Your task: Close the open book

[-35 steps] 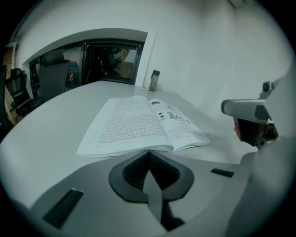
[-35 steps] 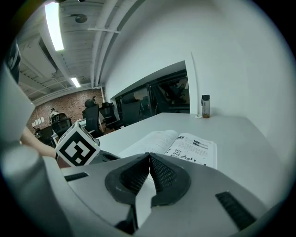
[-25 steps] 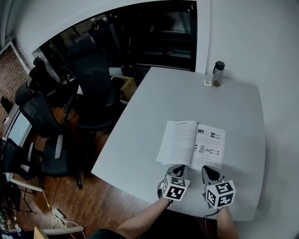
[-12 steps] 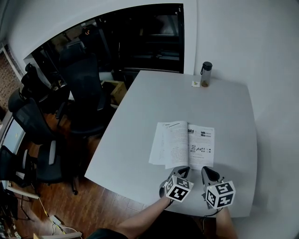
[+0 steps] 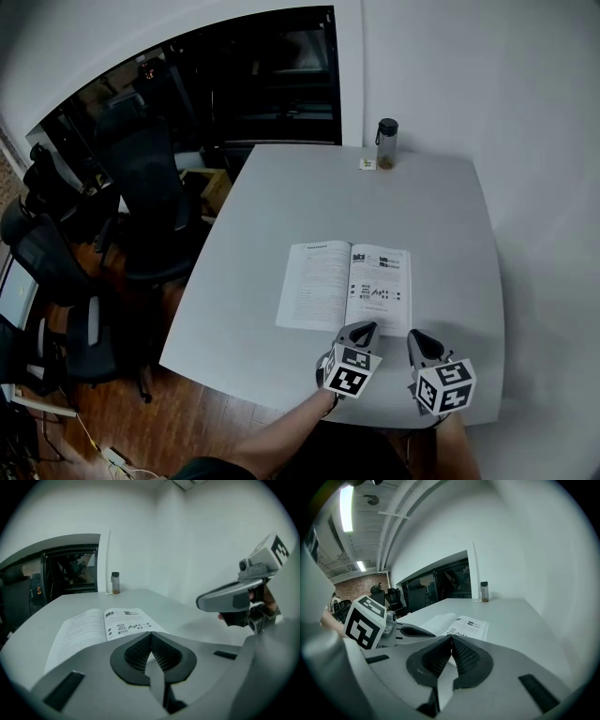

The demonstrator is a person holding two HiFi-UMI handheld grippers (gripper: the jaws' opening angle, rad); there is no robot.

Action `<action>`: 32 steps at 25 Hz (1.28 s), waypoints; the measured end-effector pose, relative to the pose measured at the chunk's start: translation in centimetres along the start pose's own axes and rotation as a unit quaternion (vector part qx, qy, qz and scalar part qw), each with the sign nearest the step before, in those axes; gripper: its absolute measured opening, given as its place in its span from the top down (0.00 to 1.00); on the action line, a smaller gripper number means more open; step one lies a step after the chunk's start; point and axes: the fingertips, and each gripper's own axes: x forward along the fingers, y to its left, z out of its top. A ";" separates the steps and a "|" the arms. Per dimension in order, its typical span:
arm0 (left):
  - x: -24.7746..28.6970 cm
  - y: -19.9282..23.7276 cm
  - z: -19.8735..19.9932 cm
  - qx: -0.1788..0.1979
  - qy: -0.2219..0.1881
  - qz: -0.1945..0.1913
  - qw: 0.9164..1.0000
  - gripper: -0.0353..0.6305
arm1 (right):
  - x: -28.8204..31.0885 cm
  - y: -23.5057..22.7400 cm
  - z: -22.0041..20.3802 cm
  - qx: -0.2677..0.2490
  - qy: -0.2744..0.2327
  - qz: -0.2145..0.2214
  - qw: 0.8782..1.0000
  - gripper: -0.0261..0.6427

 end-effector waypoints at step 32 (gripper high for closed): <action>-1.3 14.1 -7.5 -0.115 0.130 0.085 0.981 0.94 | 8.6 3.4 -1.4 -0.028 0.063 0.047 0.997 0.95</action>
